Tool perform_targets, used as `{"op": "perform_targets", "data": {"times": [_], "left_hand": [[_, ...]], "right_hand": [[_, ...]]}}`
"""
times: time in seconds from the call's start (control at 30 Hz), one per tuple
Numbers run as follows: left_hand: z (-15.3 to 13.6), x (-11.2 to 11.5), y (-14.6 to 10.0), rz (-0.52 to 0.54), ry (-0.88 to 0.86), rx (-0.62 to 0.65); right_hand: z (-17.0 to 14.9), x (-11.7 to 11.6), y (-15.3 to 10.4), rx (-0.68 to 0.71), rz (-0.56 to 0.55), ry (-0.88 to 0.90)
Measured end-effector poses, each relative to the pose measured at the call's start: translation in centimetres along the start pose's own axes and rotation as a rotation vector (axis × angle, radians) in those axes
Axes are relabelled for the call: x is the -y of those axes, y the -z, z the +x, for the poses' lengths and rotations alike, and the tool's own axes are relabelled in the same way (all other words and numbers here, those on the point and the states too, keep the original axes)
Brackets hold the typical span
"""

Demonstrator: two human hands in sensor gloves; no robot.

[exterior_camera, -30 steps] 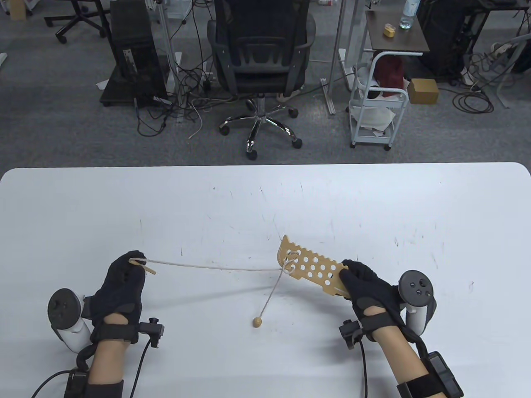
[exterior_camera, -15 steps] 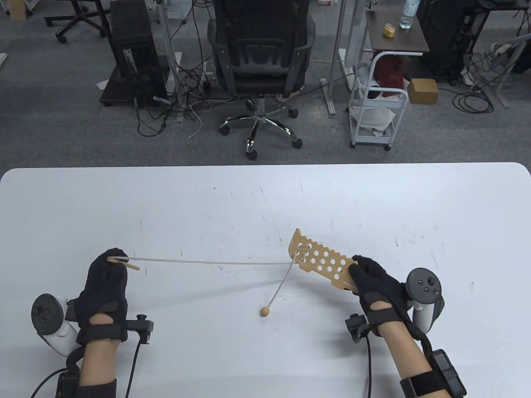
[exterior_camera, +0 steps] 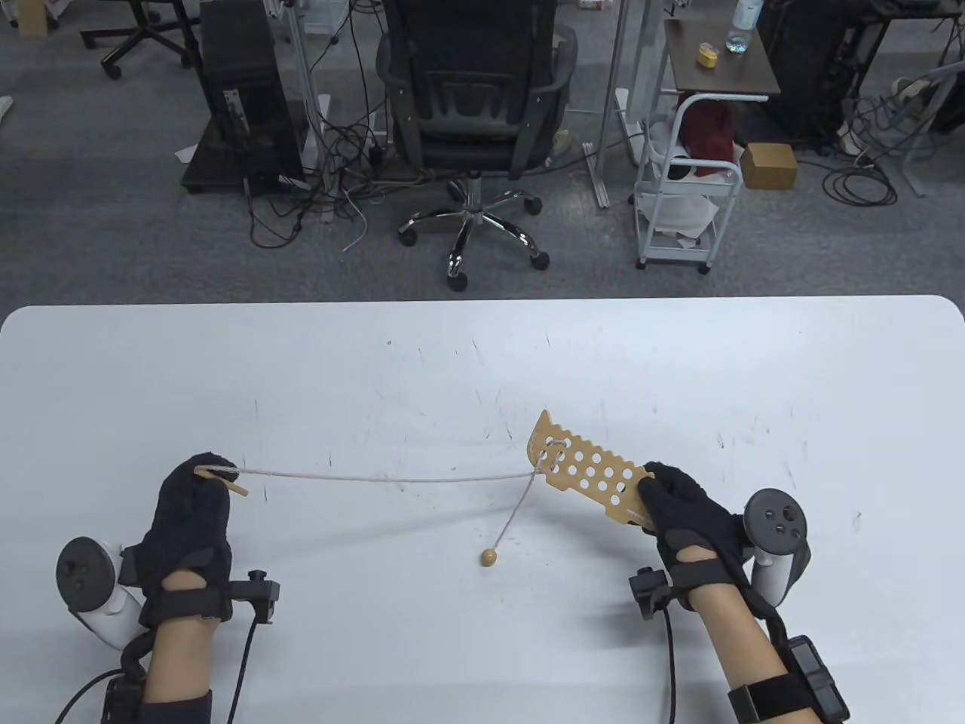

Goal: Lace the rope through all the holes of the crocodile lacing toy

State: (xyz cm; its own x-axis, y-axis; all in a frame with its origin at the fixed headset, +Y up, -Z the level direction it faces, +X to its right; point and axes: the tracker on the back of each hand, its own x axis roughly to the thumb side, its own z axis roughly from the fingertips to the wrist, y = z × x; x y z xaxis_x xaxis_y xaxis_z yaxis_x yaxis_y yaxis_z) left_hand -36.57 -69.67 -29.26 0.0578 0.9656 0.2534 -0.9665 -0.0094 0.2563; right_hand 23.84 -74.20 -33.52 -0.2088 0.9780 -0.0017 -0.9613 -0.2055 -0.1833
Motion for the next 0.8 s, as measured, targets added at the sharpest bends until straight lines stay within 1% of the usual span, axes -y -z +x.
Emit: {"op": "perform_targets", "data": {"times": [0.07,0.2,0.33,0.63,0.7,0.8], "left_hand": [[-0.1,0.3,0.0,-0.005,0.014,-0.005],[-0.4,1.1,0.1,-0.066,0.012,-0.033],[-0.7,1.7,0.1,-0.094,0.027,-0.050],[-1.2,3.0,0.0,-0.161,0.096,-0.056],[-1.3,3.3,0.0,-0.169,0.118,-0.061],[-1.3,3.6,-0.1,-0.143,0.179,-0.070]], "right_hand": [[0.2,-0.3,-0.2,0.005,0.013,0.014],[0.7,-0.9,-0.8,0.022,0.046,0.045],[1.2,-1.5,-1.4,0.046,0.071,0.051],[1.8,-2.6,-2.3,0.075,0.131,0.063],[1.9,-2.8,-2.4,0.078,0.142,0.068],[2.0,-3.1,-2.7,0.083,0.158,0.075]]}}
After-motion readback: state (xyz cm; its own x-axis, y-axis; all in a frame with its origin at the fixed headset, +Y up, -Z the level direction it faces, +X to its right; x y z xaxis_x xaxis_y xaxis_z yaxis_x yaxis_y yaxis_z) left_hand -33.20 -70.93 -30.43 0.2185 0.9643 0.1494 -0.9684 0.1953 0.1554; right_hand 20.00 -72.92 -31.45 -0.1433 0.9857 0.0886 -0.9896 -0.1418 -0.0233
